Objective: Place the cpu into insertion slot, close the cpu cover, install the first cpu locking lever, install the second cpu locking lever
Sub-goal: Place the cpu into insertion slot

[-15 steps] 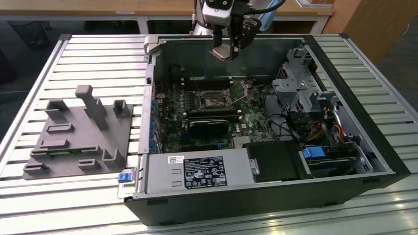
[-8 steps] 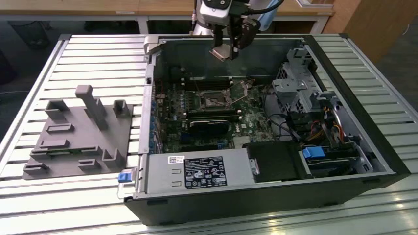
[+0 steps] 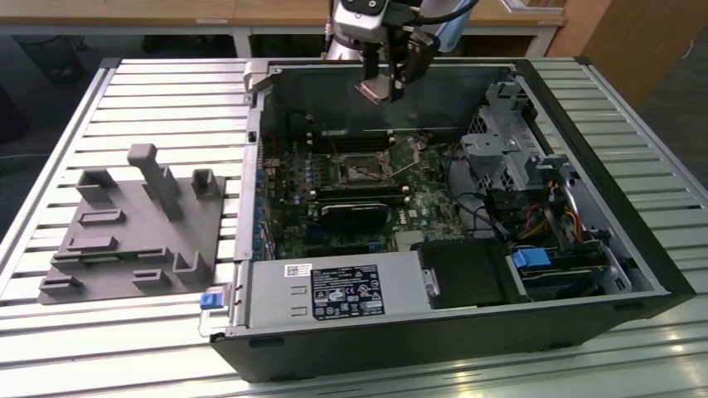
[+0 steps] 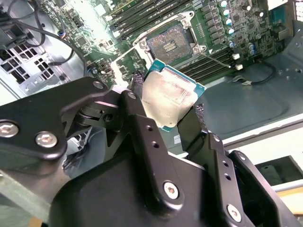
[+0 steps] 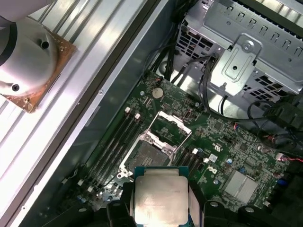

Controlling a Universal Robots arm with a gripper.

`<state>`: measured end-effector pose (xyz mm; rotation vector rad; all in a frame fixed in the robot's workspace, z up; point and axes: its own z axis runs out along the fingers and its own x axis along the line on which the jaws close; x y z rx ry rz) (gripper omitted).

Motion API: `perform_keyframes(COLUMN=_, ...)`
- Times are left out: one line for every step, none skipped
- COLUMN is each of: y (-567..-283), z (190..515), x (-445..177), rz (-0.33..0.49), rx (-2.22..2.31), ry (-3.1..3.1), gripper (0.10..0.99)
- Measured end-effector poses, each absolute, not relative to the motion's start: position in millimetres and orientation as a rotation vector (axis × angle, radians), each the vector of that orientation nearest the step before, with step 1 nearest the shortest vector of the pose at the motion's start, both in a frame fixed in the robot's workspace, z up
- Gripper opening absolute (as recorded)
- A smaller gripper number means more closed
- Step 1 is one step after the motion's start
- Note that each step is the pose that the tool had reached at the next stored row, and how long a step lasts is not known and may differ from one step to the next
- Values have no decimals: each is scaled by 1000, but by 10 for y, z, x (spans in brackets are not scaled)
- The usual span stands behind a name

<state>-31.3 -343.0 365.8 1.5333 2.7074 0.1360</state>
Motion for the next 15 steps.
perform_keyframes(y=-3431, z=3657, x=-313, rz=136, rx=1542, ry=2702, gripper=541)
perform_keyframes(y=-3430, z=3657, x=-313, rz=136, rx=1550, ry=2697, gripper=541)
perform_keyframes(y=-3430, z=3657, x=-313, rz=136, rx=1558, ry=2692, gripper=541)
perform_keyframes(y=-3430, z=3657, x=-313, rz=135, rx=1567, ry=2687, gripper=541)
perform_keyframes(y=-3430, z=3656, x=-313, rz=135, rx=1576, ry=2681, gripper=541)
perform_keyframes(y=-3430, z=3656, x=-313, rz=135, rx=1584, ry=2676, gripper=541)
perform_keyframes(y=-3431, z=3656, x=-313, rz=135, rx=1593, ry=2670, gripper=541)
perform_keyframes(y=-3431, z=3656, x=-313, rz=135, rx=1602, ry=2665, gripper=541)
perform_keyframes(y=-3430, z=3655, x=-313, rz=135, rx=1612, ry=2659, gripper=541)
perform_keyframes(y=-3430, z=3655, x=-313, rz=134, rx=1621, ry=2652, gripper=541)
perform_keyframes(y=-3430, z=3654, x=-313, rz=134, rx=1630, ry=2646, gripper=541)
perform_keyframes(y=-3430, z=3654, x=-313, rz=133, rx=1641, ry=2639, gripper=541)
perform_keyframes(y=-3431, z=3653, x=-313, rz=132, rx=1652, ry=2632, gripper=541)
perform_keyframes(y=-3430, z=3652, x=-313, rz=132, rx=1663, ry=2624, gripper=541)
perform_keyframes(y=-3431, z=3651, x=-313, rz=131, rx=1674, ry=2616, gripper=541)
